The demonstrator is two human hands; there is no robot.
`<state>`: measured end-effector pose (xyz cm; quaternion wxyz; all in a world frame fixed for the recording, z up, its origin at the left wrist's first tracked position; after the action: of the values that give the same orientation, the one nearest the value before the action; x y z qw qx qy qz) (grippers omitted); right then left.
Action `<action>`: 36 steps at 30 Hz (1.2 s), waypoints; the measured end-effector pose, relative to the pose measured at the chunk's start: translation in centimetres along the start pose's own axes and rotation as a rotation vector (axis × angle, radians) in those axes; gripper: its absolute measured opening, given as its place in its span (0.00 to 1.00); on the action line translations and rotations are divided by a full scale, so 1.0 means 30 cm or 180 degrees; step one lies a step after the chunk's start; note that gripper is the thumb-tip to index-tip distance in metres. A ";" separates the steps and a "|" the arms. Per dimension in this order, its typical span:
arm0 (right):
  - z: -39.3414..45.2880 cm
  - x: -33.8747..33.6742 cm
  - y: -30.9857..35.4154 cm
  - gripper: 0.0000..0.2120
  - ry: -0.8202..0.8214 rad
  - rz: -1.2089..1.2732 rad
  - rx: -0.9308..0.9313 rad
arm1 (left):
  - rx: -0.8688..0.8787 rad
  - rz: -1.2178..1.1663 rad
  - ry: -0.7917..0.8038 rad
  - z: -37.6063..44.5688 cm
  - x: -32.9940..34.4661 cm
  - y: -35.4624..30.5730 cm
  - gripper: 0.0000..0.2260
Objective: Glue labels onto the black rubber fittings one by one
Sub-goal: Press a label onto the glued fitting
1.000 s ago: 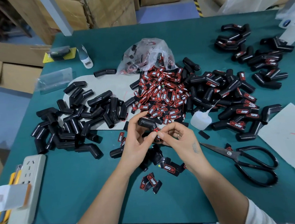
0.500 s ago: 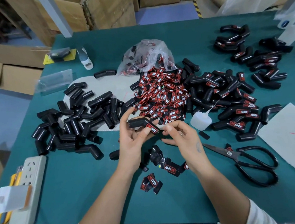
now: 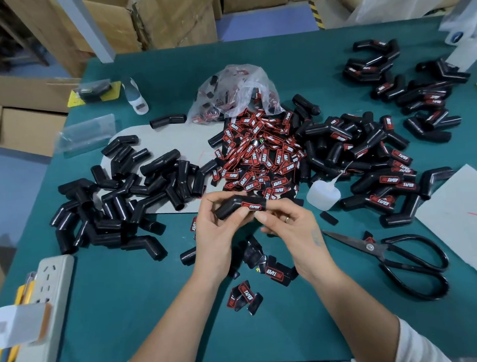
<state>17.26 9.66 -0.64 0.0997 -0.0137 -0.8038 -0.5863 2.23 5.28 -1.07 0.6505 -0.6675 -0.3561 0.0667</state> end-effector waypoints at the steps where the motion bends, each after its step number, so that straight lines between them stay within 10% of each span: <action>1: 0.002 -0.005 0.001 0.08 -0.0045 -0.0013 -0.0056 | 0.0039 0.0082 0.0019 -0.003 0.000 0.003 0.12; 36: 0.020 -0.042 0.022 0.05 -0.0082 -0.0467 -0.0339 | -0.0207 0.0636 0.0125 -0.008 0.012 0.000 0.09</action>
<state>18.48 10.56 -0.43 0.0452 0.0324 -0.7715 -0.6337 2.63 5.28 -0.91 0.6255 -0.7216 -0.2770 0.1066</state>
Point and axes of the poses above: each hand's wrist, its own z-axis towards the middle knuckle, its own x-axis out of the palm, y = z × x, the point moved 4 cm from there along z, towards the middle knuckle, and after that the axes turned 11 degrees about -y, right-handed, at the moved point
